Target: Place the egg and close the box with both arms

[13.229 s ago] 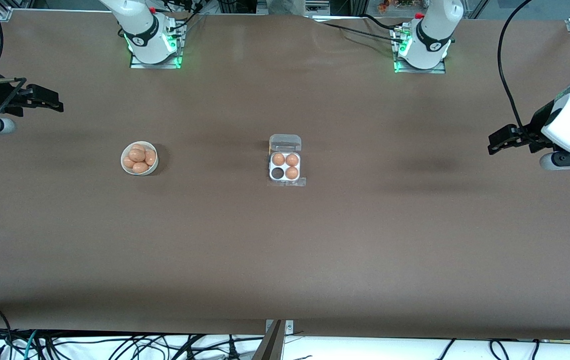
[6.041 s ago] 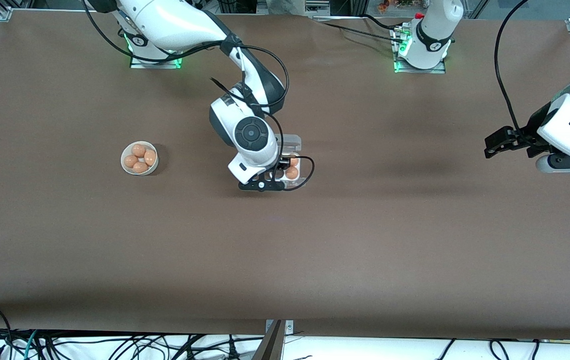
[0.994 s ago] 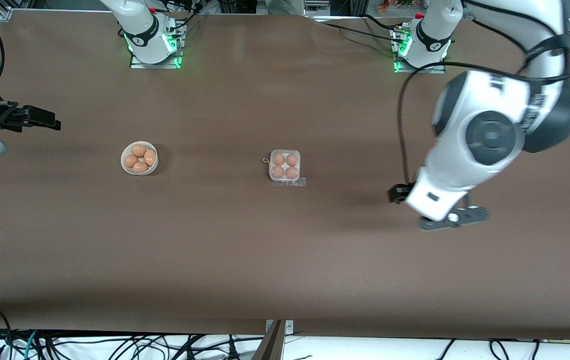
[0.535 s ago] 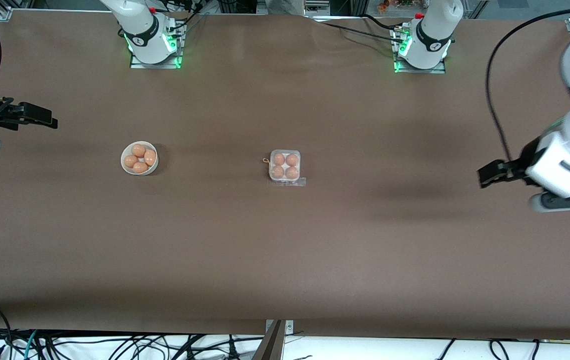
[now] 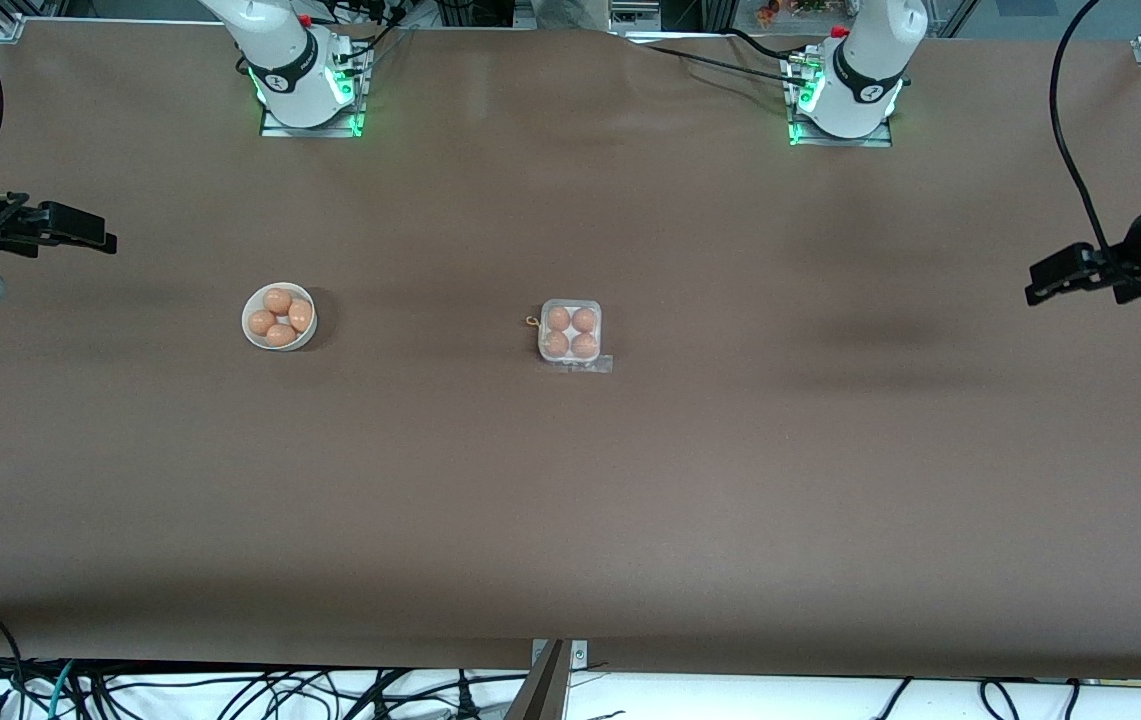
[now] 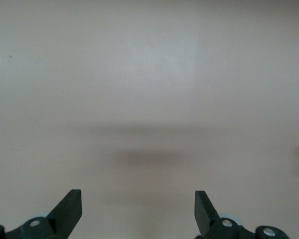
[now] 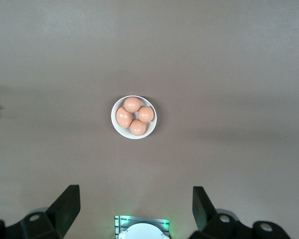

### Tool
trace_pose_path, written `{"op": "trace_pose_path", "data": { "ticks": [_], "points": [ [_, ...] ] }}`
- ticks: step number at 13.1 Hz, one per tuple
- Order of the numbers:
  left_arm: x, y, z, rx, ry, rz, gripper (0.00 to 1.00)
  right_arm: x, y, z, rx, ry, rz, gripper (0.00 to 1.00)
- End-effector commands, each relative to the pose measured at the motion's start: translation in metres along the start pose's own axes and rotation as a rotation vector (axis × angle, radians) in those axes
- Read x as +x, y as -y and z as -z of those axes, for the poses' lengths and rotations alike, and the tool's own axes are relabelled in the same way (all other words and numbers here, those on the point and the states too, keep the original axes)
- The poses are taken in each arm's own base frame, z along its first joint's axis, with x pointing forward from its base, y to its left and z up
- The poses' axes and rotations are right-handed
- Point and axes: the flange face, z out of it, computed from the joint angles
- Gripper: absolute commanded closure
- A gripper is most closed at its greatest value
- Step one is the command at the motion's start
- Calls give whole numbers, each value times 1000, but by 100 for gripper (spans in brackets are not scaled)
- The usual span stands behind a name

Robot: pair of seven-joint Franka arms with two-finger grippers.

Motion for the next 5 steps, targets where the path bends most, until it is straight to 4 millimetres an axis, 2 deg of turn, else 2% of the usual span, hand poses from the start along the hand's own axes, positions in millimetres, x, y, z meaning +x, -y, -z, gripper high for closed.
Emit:
{"op": "trace_pose_path", "data": {
  "ticks": [1,5],
  "points": [
    [-26,1,0,9,3,-29,0,-8,0,8,-3,1,-9,0],
    [-32,8,5,9,-11,-30,0,-8,0,8,-3,1,-9,0]
  ]
}}
